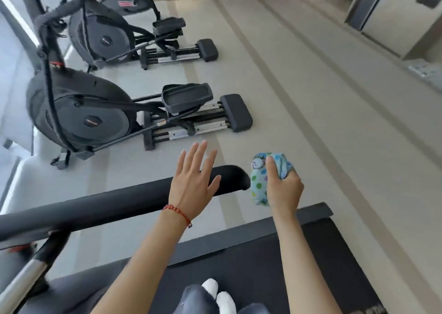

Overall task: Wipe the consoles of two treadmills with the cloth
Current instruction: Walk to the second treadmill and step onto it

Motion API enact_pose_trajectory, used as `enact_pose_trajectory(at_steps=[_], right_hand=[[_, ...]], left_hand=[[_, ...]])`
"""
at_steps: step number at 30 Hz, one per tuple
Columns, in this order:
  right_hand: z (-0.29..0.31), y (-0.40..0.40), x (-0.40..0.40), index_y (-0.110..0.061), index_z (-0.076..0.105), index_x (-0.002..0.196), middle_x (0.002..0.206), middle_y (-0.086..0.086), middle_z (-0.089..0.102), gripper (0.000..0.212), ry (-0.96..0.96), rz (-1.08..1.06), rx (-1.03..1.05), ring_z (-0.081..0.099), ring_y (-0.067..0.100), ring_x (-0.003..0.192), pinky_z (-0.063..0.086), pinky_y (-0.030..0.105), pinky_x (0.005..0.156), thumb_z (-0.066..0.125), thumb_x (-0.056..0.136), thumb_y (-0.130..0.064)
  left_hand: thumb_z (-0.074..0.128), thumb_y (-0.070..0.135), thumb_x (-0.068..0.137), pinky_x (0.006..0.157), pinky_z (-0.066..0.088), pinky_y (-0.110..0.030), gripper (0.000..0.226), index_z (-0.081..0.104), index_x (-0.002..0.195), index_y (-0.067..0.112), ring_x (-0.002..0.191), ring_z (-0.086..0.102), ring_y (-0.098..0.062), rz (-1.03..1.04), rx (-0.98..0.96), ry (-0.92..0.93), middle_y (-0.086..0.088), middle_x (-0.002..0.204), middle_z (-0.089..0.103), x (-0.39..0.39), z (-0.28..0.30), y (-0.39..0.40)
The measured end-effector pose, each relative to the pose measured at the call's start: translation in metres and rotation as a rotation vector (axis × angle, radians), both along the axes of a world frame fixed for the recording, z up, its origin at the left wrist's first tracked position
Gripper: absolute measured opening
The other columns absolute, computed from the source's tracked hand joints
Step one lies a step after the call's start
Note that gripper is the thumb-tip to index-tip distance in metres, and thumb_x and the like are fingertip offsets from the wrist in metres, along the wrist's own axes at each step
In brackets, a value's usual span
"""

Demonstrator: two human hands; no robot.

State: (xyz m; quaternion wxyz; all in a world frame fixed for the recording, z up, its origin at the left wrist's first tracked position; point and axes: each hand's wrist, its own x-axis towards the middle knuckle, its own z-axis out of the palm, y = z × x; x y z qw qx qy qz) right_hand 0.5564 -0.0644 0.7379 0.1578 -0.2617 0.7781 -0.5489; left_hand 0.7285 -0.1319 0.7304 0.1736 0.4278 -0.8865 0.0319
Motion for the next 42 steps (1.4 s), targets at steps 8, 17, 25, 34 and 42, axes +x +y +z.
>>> enact_pose_trajectory(at_steps=[8,17,25,34,42], right_hand=[[-0.01,0.062,-0.06,-0.008,0.057,0.076,0.06,-0.01,0.057,0.032,-0.051,-0.423,0.005,0.054,-0.002,0.057,0.04,0.004,0.047,0.06,0.085,-0.039],[-0.026,0.165,-0.115,-0.014,0.053,0.068,0.062,-0.009,0.056,0.03,-0.152,-0.814,-0.002,0.054,0.004,0.059,0.046,0.021,0.059,0.062,0.084,-0.038],[-0.036,0.254,-0.196,-0.014,0.052,0.07,0.064,-0.007,0.054,0.028,-0.206,-0.995,0.001,0.053,0.011,0.063,0.046,0.025,0.06,0.061,0.085,-0.036],[-0.046,0.304,-0.278,-0.011,0.056,0.077,0.066,-0.006,0.056,0.028,-0.232,-1.098,-0.019,0.057,0.018,0.071,0.049,0.03,0.07,0.061,0.085,-0.036],[-0.061,0.298,-0.372,-0.011,0.054,0.071,0.065,-0.005,0.054,0.029,-0.25,-1.182,-0.02,0.054,0.014,0.065,0.048,0.027,0.065,0.062,0.084,-0.036]], left_hand=[[0.037,0.037,0.088,0.106,0.025,-0.052,0.054,0.045,0.132,0.007,0.129,0.039,-0.038,-0.442,0.023,-0.035,-0.021,0.138,0.045,-0.097,-0.01,-0.005],[0.037,0.038,0.091,0.109,0.018,-0.046,0.055,0.049,0.132,0.004,0.129,0.039,-0.037,-0.813,0.05,-0.065,-0.02,0.139,0.044,-0.215,-0.029,0.053],[0.038,0.036,0.088,0.103,0.032,-0.053,0.053,0.051,0.129,0.004,0.126,0.044,-0.038,-0.957,0.077,-0.107,-0.021,0.136,0.047,-0.322,-0.043,0.129],[0.036,0.037,0.089,0.103,0.035,-0.052,0.054,0.047,0.131,0.005,0.128,0.042,-0.036,-1.043,0.056,-0.129,-0.02,0.137,0.047,-0.419,-0.046,0.168],[0.038,0.037,0.088,0.104,0.034,-0.05,0.052,0.044,0.131,0.007,0.128,0.039,-0.034,-1.131,0.053,-0.104,-0.02,0.137,0.047,-0.54,-0.063,0.16]])
